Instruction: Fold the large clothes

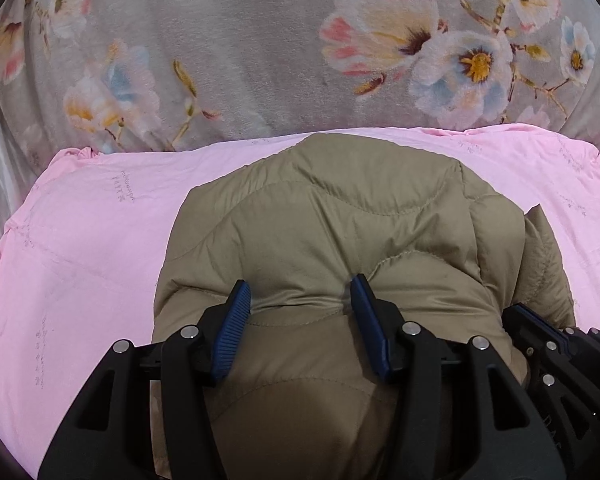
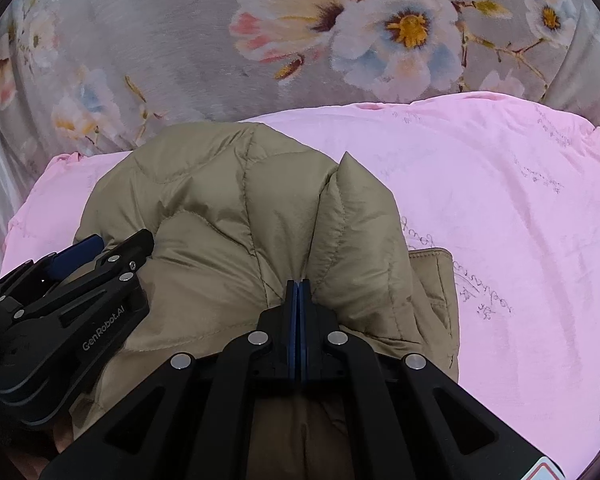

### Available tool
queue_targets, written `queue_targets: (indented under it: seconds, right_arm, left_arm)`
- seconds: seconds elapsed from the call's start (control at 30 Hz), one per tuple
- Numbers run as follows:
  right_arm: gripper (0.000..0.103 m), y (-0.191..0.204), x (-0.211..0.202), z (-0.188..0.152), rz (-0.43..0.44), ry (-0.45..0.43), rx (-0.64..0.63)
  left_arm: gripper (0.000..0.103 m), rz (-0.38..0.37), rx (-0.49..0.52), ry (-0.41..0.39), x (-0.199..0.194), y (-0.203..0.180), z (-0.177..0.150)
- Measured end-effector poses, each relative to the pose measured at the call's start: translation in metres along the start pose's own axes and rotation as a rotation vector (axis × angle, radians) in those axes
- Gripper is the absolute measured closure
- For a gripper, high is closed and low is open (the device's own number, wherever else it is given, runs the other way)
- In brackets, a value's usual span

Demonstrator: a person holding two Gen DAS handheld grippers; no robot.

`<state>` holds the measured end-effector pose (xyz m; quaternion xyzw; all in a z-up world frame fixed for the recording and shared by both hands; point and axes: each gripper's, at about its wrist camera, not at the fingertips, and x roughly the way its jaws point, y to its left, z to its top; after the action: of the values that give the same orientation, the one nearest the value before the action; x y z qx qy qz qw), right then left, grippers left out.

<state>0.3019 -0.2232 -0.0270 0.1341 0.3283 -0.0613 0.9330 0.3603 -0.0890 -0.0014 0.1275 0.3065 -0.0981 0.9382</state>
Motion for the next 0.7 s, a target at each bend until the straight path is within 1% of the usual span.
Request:
queue_targets:
  seconds: [0.37, 0.7]
  right_arm:
    - [0.103, 0.0, 0.01, 0.002, -0.007, 0.0, 0.031]
    - [0.103, -0.001, 0.01, 0.002, -0.006, -0.002, 0.029]
  left_arm:
    - [0.053, -0.01, 0.02, -0.003, 0.013, -0.003, 0.007]
    - [0.052, 0.006, 0.03, -0.001, 0.013, -0.005, 0.007]
